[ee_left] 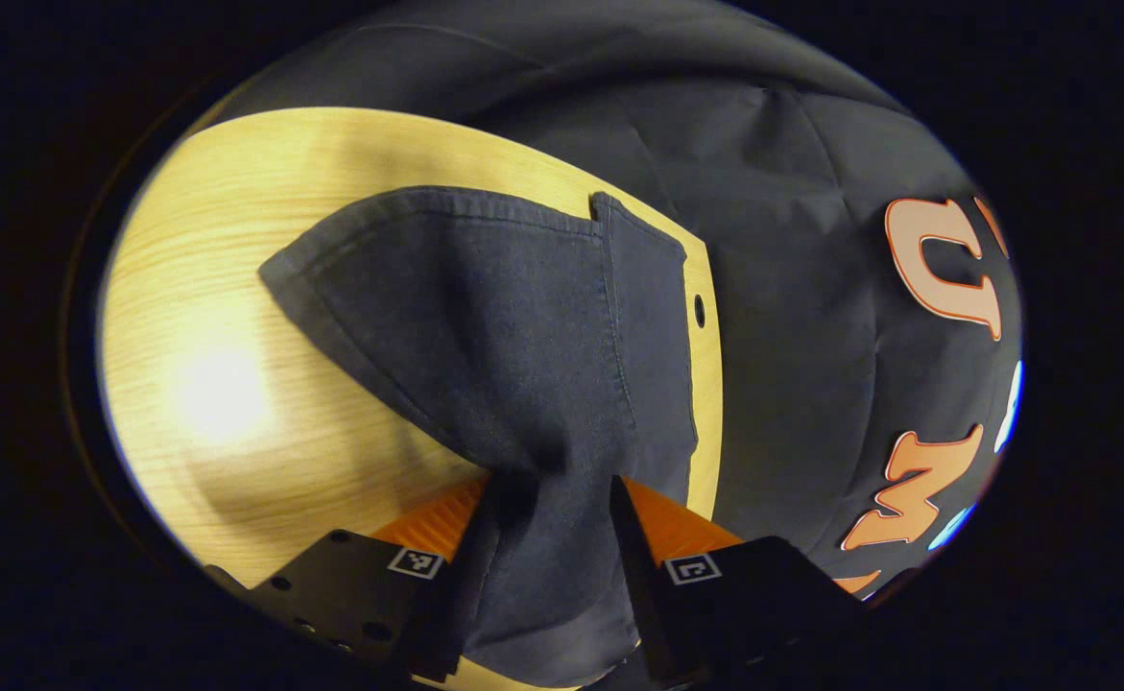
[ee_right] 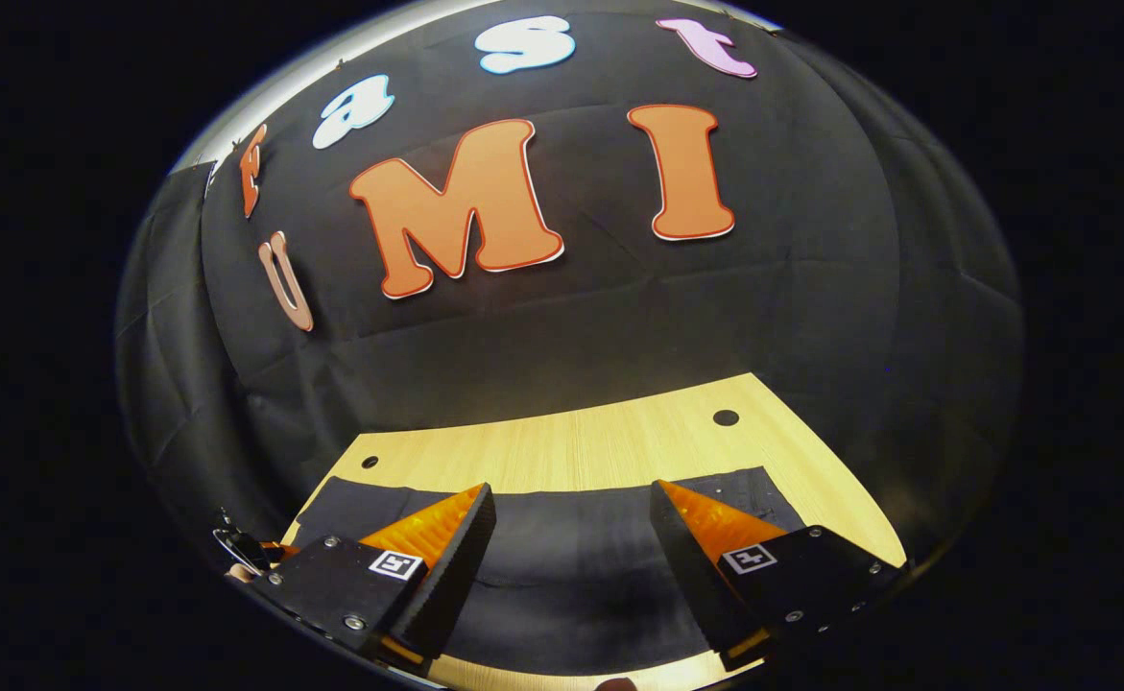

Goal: Grasp the waist and the cuffs of the jeans and fold them to make the two legs overlap; first hold the waist and fold one-third of the jeans toward the cuffs, then hold the cuffs and fold the remaining one-third in the same direction to finish folding.

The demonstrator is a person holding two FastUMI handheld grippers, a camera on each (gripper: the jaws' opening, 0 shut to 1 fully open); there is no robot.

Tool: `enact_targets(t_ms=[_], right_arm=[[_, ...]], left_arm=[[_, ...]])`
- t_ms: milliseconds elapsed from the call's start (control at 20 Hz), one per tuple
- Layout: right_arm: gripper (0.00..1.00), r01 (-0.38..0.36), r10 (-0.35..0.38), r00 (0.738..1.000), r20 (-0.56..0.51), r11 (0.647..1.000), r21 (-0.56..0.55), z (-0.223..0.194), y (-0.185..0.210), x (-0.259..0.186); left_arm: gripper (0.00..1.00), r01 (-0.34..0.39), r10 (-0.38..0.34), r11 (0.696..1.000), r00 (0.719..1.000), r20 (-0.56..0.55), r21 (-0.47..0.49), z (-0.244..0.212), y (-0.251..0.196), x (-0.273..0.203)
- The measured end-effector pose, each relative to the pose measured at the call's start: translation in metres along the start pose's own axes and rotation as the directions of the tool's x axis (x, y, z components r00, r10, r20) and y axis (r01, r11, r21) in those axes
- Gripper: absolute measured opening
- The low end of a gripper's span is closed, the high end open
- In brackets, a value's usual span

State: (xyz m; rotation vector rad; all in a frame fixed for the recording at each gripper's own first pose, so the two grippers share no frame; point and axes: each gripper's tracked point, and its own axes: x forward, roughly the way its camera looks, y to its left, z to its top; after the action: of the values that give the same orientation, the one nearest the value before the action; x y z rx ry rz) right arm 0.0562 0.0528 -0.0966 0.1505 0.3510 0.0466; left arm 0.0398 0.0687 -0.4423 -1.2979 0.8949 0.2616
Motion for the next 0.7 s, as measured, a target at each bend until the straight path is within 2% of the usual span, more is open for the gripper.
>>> enact_targets(t_ms=[50, 100, 150, 200, 250, 300, 450, 600, 650, 700], right_arm=[[0.97, 0.006, -0.006, 1.0, -0.001, 1.0, 0.005, -0.001, -0.004, -0.003], [0.98, 0.014, -0.014, 1.0, -0.002, 1.0, 0.01, -0.003, -0.007, -0.005], [0.98, 0.022, -0.022, 1.0, -0.002, 1.0, 0.016, -0.004, -0.011, -0.007], [0.98, 0.032, -0.032, 0.999, -0.006, 0.999, 0.024, -0.006, -0.016, -0.009], [0.97, 0.038, -0.038, 0.999, -0.01, 0.999, 0.038, -0.01, -0.022, -0.011], [0.98, 0.041, -0.04, 0.999, -0.014, 0.998, 0.057, -0.012, -0.026, -0.013], [0.98, 0.038, -0.031, 0.999, -0.042, 0.984, 0.175, -0.025, -0.044, -0.02], [0.98, 0.041, -0.021, 0.998, -0.06, 0.933, 0.358, -0.037, -0.071, -0.03], [0.98, 0.07, -0.043, 0.996, -0.075, 0.911, 0.407, -0.044, -0.089, -0.033], [0.97, 0.108, -0.073, 0.993, -0.096, 0.889, 0.445, -0.053, -0.11, -0.035]], left_arm=[[0.64, -0.002, 0.002, 1.0, 1.0, 0.002, -0.005, -0.001, 0.0, 0.005], [0.52, 0.01, -0.01, 1.0, 1.0, -0.014, -0.013, -0.002, -0.003, 0.009], [0.53, -0.021, 0.02, 1.0, 0.999, -0.025, -0.014, -0.004, 0.003, 0.011], [0.28, -0.056, 0.055, 0.997, 0.998, -0.031, -0.044, -0.008, 0.008, 0.016], [0.04, -0.042, 0.039, 0.996, 0.998, -0.043, -0.074, -0.009, 0.004, 0.024], [0.07, -0.027, 0.021, 0.996, 0.997, -0.071, -0.09, -0.014, 0.0, 0.026], [0.01, 0.002, -0.003, 0.999, 0.999, -0.039, -0.039, -0.002, -0.011, 0.024], [0.01, -0.001, 0.001, 1.0, 1.0, -0.023, 0.001, 0.023, -0.019, 0.018], [0.01, -0.006, 0.006, 1.0, 1.0, -0.019, 0.008, 0.032, -0.021, 0.017], [0.0, -0.009, 0.009, 1.0, 1.0, -0.017, 0.015, 0.014, -0.015, 0.007]])
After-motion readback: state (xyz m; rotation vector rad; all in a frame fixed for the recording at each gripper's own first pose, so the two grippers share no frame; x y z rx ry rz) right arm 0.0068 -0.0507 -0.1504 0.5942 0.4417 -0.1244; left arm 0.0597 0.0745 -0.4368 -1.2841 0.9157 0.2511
